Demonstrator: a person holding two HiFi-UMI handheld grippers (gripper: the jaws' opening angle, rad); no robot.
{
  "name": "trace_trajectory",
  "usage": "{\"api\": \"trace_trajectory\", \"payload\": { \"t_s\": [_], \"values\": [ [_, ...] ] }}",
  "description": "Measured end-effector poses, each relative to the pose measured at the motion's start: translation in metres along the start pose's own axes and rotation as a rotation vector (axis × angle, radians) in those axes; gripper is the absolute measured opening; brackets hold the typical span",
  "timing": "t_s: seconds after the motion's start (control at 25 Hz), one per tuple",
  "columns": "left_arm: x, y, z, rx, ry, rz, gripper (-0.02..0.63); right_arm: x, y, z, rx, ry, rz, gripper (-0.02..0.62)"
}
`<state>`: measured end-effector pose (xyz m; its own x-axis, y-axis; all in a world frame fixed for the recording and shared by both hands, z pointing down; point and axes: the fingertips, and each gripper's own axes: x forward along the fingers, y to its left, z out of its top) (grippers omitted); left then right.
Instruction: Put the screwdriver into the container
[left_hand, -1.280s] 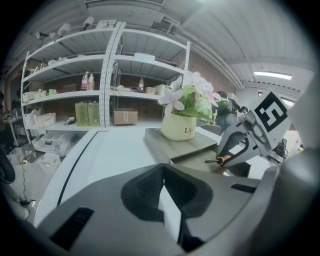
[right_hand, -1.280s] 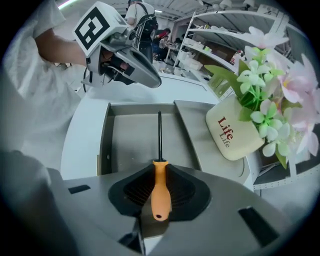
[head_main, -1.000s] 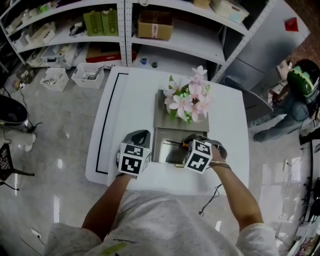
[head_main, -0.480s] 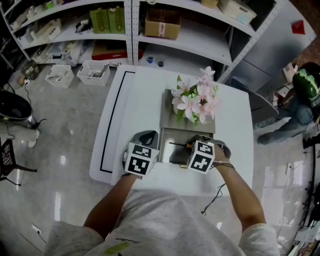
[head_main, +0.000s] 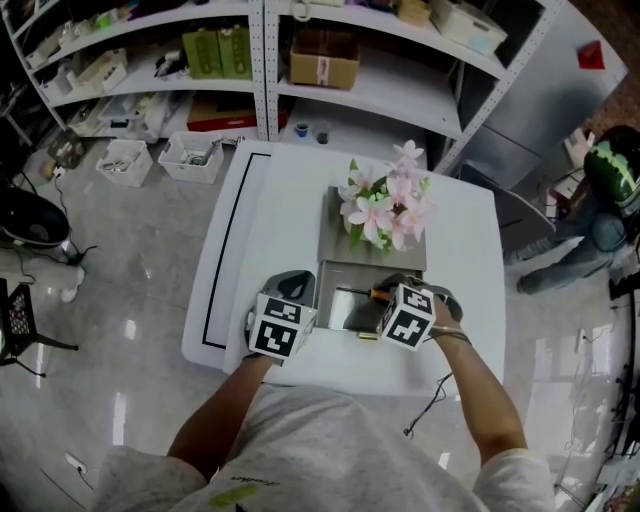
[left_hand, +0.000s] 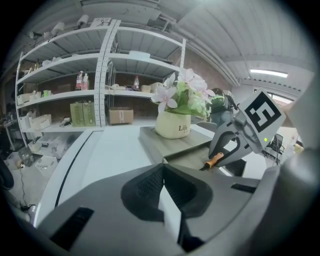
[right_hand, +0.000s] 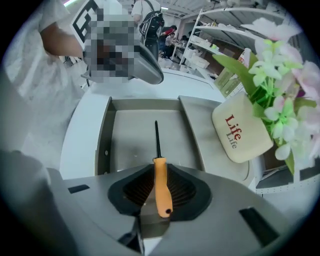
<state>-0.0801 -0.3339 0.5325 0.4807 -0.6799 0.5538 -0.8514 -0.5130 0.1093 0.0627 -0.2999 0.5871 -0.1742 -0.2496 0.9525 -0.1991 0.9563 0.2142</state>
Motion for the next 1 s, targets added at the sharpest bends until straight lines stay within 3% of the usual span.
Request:
{"api": "trace_trajectory", "payload": {
  "t_s": [0.32, 0.8, 1.0],
  "values": [
    [-0.011, -0.01, 0.009, 0.013, -0.025, 0.018, 0.003, -0.03, -0.003, 0.0, 0.141, -0.143, -0.06, 0.074],
    [-0.039, -0.033, 0.036, 0.029, -0.106, 0.057, 0.003, -0.126, -0.017, 0.0, 0.546, -0.587, -0.213, 0.044],
    [-0.049, -0.047, 0.038, 0.04, -0.128, 0.07, 0.003, -0.148, -0.012, -0.008, 0.646, -0.699, -0.282, 0.026]
  ]
}}
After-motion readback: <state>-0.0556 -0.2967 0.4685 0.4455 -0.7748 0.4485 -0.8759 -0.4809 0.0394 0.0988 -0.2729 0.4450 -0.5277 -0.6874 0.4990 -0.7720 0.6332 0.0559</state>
